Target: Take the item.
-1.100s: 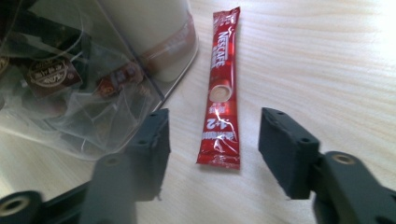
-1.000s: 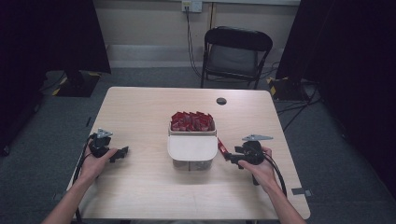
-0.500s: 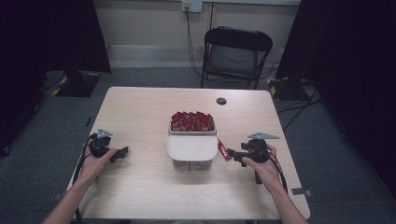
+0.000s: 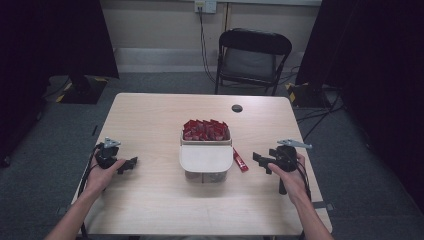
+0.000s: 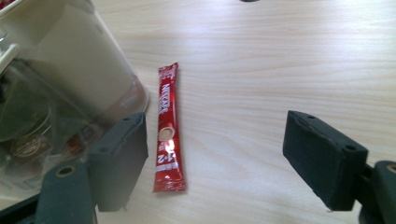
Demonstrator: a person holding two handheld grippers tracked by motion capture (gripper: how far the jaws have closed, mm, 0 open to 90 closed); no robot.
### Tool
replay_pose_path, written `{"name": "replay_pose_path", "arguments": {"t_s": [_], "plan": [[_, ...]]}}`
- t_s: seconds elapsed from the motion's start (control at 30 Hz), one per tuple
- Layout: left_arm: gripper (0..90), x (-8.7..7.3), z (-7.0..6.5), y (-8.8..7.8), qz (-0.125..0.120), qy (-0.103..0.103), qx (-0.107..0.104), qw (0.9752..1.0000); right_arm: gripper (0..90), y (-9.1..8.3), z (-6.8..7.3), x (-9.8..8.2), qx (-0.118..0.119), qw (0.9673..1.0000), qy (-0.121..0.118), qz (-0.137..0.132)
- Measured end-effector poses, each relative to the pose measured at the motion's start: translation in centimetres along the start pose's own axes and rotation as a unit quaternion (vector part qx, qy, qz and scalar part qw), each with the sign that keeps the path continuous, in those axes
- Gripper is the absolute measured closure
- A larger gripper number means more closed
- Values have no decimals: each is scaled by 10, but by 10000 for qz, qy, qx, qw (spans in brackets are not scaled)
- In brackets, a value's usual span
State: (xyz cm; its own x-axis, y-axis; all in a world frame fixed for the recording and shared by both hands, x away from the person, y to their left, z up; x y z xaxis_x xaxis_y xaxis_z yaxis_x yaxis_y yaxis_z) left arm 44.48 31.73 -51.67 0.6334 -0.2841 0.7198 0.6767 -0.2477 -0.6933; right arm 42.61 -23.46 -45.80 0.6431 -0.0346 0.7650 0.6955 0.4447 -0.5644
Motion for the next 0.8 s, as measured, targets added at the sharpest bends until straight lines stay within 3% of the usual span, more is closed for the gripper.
{"name": "replay_pose_path", "arguments": {"t_s": [0.37,0.43,0.63,0.8], "plan": [[25,0,0,0,5,10,-1,10000,185,-5,-17,5,-337,9994,100,-40],[25,0,0,0,6,10,-2,10000,178,-4,-25,5,-528,9986,39,8],[25,0,0,0,5,11,-1,10000,172,-3,-41,3,-814,9966,26,103],[25,0,0,0,0,-1,0,10000,171,1,-47,0,-941,9953,-46,244]]}}
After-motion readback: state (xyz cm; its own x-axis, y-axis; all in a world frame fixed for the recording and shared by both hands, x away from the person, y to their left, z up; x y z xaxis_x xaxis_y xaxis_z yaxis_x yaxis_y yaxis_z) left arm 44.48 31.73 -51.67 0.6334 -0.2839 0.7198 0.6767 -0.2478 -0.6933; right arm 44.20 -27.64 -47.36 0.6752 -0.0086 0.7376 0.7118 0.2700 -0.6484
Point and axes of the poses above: each handheld gripper's, and its own axes: y roughly forward along the jaws, x roughly out of its top, z roughly to its left, the point moved 2 cm from there along y, roughly forward along the jaws, and after that the axes turned 4 degrees about y, right-handed, at the moved point
